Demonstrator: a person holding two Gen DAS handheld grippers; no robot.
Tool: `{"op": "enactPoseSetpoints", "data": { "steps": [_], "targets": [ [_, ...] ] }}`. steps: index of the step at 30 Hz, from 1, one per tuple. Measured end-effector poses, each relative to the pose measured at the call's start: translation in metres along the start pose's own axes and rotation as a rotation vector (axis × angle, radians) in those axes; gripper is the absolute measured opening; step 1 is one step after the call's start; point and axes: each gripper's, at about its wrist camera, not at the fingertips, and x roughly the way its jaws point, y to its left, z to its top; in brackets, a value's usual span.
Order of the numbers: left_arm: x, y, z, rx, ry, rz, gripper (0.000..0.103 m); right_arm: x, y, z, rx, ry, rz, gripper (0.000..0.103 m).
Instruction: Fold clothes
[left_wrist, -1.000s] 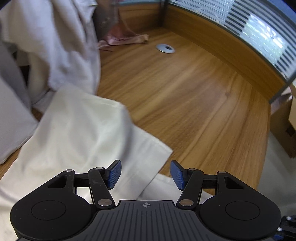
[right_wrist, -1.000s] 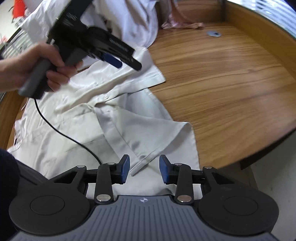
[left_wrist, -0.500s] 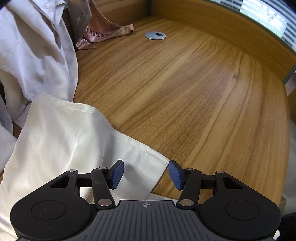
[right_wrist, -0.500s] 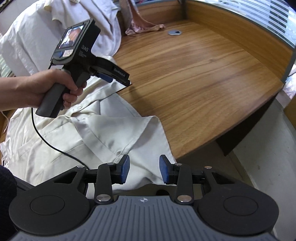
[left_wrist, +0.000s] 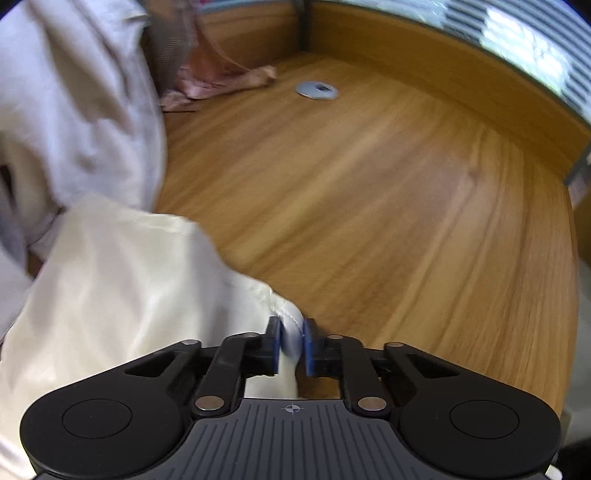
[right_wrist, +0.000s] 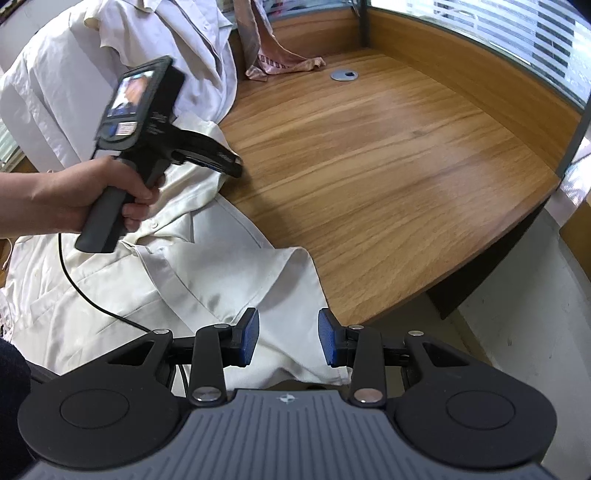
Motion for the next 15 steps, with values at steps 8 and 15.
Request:
{"op": "enactPoseSetpoints", "data": {
  "steps": [8, 15],
  "targets": [
    [-0.073, 0.066, -0.007, -0.133, -0.072, 0.063, 0.011, 0.015, 0.004, 0.027, -0.063, 0.005, 0.027, 0.040],
    [-0.132, 0.129, -0.037, -0.320, -0.095, 0.154, 0.011, 0.045, 0.020, 0.064, -0.173, 0.026, 0.083, 0.040]
  ]
}}
